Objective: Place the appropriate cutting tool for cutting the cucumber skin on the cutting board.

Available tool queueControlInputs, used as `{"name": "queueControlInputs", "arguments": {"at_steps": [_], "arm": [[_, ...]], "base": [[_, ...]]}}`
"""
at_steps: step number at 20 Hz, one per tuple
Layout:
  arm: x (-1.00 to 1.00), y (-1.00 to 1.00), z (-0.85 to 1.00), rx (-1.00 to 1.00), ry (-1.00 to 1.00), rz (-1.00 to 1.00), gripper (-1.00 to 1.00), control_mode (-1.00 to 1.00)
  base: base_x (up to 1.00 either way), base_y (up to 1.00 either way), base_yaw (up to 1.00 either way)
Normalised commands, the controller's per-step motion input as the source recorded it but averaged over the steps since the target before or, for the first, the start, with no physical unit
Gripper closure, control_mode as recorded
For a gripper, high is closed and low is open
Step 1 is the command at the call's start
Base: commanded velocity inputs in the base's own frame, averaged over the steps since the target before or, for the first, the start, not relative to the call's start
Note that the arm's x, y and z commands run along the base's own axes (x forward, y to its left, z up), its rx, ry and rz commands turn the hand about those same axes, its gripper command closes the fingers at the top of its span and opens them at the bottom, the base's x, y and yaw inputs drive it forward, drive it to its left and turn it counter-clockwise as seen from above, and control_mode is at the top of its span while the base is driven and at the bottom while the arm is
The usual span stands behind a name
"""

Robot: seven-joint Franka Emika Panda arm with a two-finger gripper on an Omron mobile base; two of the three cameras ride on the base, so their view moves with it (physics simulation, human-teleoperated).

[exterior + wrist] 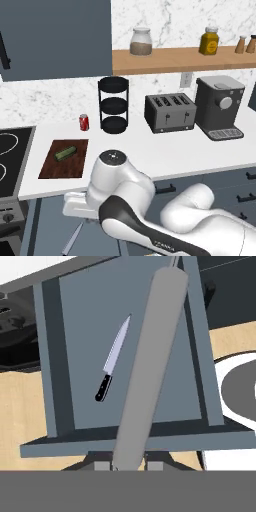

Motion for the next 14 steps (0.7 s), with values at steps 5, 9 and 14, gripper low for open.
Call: {"name": "queueControlInputs", "arguments": {"at_steps": [5, 9, 14], "arm": [[0.84, -0.23, 0.61, 0.0, 0.0, 0.0, 1.0, -1.0], [0.86, -0.11, 0.27, 0.0, 0.0, 0.0, 1.0, -1.0], [0.85, -0.05, 0.12, 0.01, 0.0, 0.0, 1.0, -1.0]], "base": [[0.0, 0.0, 0.0], [0.0, 0.0, 0.0], [0.0, 0.0, 0.0]]}}
